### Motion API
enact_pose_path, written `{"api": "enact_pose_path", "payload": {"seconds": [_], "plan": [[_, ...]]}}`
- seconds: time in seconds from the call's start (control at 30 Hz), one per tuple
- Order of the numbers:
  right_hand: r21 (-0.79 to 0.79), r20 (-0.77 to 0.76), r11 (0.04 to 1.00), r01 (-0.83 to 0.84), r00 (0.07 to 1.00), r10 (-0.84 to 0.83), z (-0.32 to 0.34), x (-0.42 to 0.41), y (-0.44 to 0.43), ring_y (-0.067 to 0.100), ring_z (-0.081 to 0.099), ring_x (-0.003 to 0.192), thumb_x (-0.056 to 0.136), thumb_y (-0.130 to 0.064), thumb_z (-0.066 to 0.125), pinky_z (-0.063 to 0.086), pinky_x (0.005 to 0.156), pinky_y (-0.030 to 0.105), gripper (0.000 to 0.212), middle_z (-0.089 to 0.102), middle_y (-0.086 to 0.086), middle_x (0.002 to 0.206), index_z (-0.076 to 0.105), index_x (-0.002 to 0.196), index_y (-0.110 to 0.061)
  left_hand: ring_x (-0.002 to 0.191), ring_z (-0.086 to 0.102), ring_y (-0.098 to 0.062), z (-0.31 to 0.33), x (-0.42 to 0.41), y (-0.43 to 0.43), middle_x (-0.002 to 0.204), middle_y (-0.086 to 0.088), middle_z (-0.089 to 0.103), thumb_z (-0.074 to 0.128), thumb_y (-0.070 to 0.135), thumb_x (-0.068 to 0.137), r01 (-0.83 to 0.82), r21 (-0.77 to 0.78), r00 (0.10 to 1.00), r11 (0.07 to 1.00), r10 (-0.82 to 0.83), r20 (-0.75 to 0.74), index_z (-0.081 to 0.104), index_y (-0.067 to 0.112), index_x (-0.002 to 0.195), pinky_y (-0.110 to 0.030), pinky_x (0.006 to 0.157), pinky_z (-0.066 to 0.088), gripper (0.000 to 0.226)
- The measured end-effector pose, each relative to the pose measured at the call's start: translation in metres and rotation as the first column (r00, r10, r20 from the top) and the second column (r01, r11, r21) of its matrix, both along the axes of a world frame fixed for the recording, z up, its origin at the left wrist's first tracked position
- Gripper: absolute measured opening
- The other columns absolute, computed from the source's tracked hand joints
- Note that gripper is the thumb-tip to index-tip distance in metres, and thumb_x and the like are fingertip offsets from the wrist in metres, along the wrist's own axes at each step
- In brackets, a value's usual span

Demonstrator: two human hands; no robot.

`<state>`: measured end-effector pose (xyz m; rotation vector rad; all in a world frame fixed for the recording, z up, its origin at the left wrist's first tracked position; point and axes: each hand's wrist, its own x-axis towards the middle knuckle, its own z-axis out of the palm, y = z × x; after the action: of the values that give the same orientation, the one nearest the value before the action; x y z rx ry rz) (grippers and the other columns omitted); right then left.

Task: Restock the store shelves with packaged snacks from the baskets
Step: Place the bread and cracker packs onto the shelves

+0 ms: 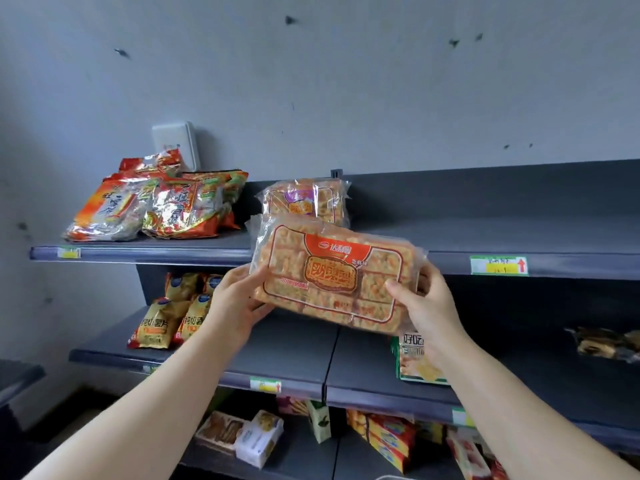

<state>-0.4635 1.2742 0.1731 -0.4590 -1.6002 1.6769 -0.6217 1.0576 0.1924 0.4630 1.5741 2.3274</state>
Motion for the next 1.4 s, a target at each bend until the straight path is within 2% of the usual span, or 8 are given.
{"api": "enact_pose_path", "payload": {"seconds": [0.33, 0.5, 0.57, 0.67, 0.73, 0.9, 1.17, 1.4], "plan": [[0.071, -0.095, 0.995, 0.064, 0.994, -0.058, 0.072, -0.121, -0.012, 0.004, 0.06, 0.096, 0.092, -0.015, 0.064, 0.046, 0.062, 0.019, 0.051, 0.059, -0.008, 0.119, 0.04, 0.136, -0.025, 0.092, 0.071, -0.029, 0.072, -0.116, 0.003, 0.109, -0.015, 0.068, 0.064, 0.016, 0.094, -0.067, 0.016, 0.995, 0.998, 0.068, -0.076, 0.052, 0.004, 0.127, -0.046, 0.079, 0.059, 0.038], [0.207, -0.038, 0.969, 0.132, 0.991, -0.127, 0.111, -0.198, -0.007, 0.016, 0.057, 0.112, 0.094, -0.024, 0.061, 0.053, 0.088, 0.038, 0.058, 0.055, -0.008, 0.128, 0.033, 0.145, -0.027, 0.085, 0.07, -0.027, 0.093, -0.186, 0.013, 0.1, -0.012, 0.068, 0.061, 0.022, 0.097, -0.058, 0.023, 0.992, 0.998, 0.06, -0.115, 0.05, 0.006, 0.126, -0.05, 0.084, 0.058, 0.035], [0.31, 0.08, 0.943, 0.124, 0.985, -0.156, 0.119, -0.227, 0.002, 0.021, 0.058, 0.116, 0.096, -0.03, 0.056, 0.055, 0.09, 0.044, 0.063, 0.053, -0.007, 0.135, 0.025, 0.15, -0.03, 0.089, 0.068, -0.026, 0.094, -0.215, 0.018, 0.108, -0.011, 0.067, 0.06, 0.031, 0.097, -0.117, -0.139, 0.979, 0.983, 0.09, -0.182, 0.05, 0.012, 0.127, -0.043, 0.082, 0.058, 0.037], [0.47, 0.378, 0.882, 0.031, 0.896, -0.233, 0.104, -0.258, 0.013, 0.025, 0.061, 0.108, 0.095, -0.034, 0.053, 0.055, 0.088, 0.044, 0.068, 0.055, 0.001, 0.134, 0.015, 0.152, -0.031, 0.083, 0.06, -0.018, 0.08, -0.25, 0.025, 0.114, -0.008, 0.061, 0.067, 0.039, 0.09, -0.342, -0.633, 0.893, 0.694, 0.031, -0.448, 0.048, 0.012, 0.132, -0.031, 0.065, 0.052, 0.052], [0.545, 0.489, 0.838, -0.008, 0.815, -0.31, 0.078, -0.269, 0.016, 0.025, 0.061, 0.105, 0.095, -0.035, 0.05, 0.055, 0.085, 0.042, 0.075, 0.055, 0.003, 0.136, 0.002, 0.153, -0.038, 0.093, 0.062, -0.021, 0.066, -0.264, 0.035, 0.119, -0.007, 0.059, 0.066, 0.041, 0.089, -0.417, -0.732, 0.843, 0.539, -0.071, -0.533, 0.045, 0.014, 0.133, -0.033, 0.073, 0.052, 0.055], [0.806, 0.387, 0.586, 0.091, 0.668, -0.636, 0.051, -0.278, 0.016, 0.025, 0.056, 0.117, 0.098, -0.048, 0.041, 0.05, 0.08, 0.036, 0.074, 0.051, -0.003, 0.141, -0.009, 0.152, -0.04, 0.095, 0.061, -0.026, 0.05, -0.283, 0.056, 0.112, -0.004, 0.062, 0.058, 0.038, 0.094, -0.522, -0.679, 0.758, 0.516, -0.085, -0.647, 0.046, 0.016, 0.117, -0.039, 0.079, 0.052, 0.034], [0.847, 0.427, 0.532, 0.018, 0.574, -0.699, 0.047, -0.288, 0.015, 0.028, 0.051, 0.127, 0.097, -0.056, 0.039, 0.047, 0.092, 0.037, 0.084, 0.022, 0.001, 0.161, -0.026, 0.147, -0.038, 0.115, 0.053, -0.031, 0.037, -0.282, 0.064, 0.126, -0.009, 0.054, 0.049, 0.023, 0.097, -0.649, -0.648, 0.688, 0.398, -0.055, -0.723, 0.043, 0.013, 0.117, -0.042, 0.086, 0.044, 0.023], [0.806, 0.468, 0.591, -0.027, 0.641, -0.608, 0.05, -0.277, 0.012, 0.029, 0.039, 0.138, 0.095, -0.055, 0.046, 0.042, 0.103, 0.042, 0.088, 0.012, 0.005, 0.163, -0.015, 0.153, -0.029, 0.141, 0.029, -0.027, 0.031, -0.269, 0.056, 0.156, -0.006, 0.03, 0.051, 0.012, 0.096, -0.711, -0.463, 0.598, 0.529, 0.109, -0.794, 0.027, 0.013, 0.15, -0.041, 0.11, 0.035, 0.059]]}}
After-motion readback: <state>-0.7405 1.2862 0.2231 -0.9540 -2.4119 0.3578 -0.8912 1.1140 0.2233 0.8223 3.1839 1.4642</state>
